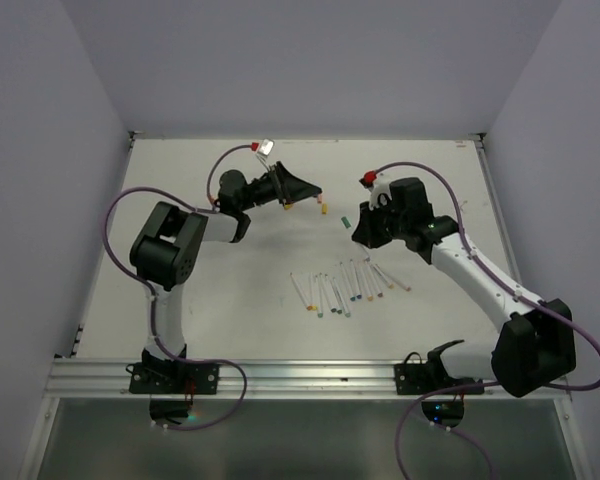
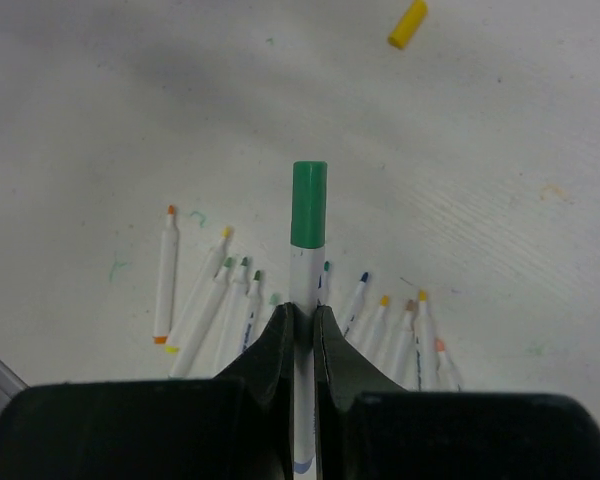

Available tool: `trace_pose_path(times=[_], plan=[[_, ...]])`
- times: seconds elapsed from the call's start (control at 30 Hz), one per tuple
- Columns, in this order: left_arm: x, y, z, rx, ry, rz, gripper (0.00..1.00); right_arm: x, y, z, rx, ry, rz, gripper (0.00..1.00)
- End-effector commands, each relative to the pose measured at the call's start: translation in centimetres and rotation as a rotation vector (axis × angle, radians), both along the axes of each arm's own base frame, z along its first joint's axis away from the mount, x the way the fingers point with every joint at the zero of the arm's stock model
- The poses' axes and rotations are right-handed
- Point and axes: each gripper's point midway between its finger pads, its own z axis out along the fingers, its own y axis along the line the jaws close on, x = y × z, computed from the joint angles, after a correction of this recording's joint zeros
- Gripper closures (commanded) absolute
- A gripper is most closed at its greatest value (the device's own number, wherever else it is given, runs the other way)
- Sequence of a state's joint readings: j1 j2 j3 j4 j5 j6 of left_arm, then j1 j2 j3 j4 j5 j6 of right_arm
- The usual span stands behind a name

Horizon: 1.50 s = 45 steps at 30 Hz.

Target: Open the pen caps

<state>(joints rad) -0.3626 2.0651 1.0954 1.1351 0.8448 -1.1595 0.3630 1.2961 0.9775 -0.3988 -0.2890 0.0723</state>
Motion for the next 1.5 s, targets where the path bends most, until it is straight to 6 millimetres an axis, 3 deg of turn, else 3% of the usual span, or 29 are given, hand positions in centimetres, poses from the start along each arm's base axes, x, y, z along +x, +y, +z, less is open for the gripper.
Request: trace_pose_path(times=[0.0, 0.3, 0.8, 1.07, 1.47], plan=[[-2.7, -1.6, 3.2, -0.116, -0.086, -0.096, 0.42, 0.1, 2.8, 1.9, 0.088, -0.045, 0.05, 1.0], [-3.8, -2.7, 3.1, -0.142, -0.056, -0.131, 0.43, 1.3, 4.6, 3.3, 0.119, -0.098, 0.052, 1.0], [-4.2, -3.8, 1.6, -0.12, -0.02, -0.167, 0.46, 3.0, 5.6, 3.9, 0.138, -0.128, 0.041, 1.0], [-4.6, -3.9, 2.5, -0.132, -0.026, -0.179, 0.59, 3.4, 5.8, 3.4, 0.14, -0.12, 0.032, 1.0], [-5.1, -4.2, 2.5, -0.141, -0.014, -0.196, 0.62, 4.1, 5.8, 3.8, 0.157, -0.145, -0.005, 1.0]])
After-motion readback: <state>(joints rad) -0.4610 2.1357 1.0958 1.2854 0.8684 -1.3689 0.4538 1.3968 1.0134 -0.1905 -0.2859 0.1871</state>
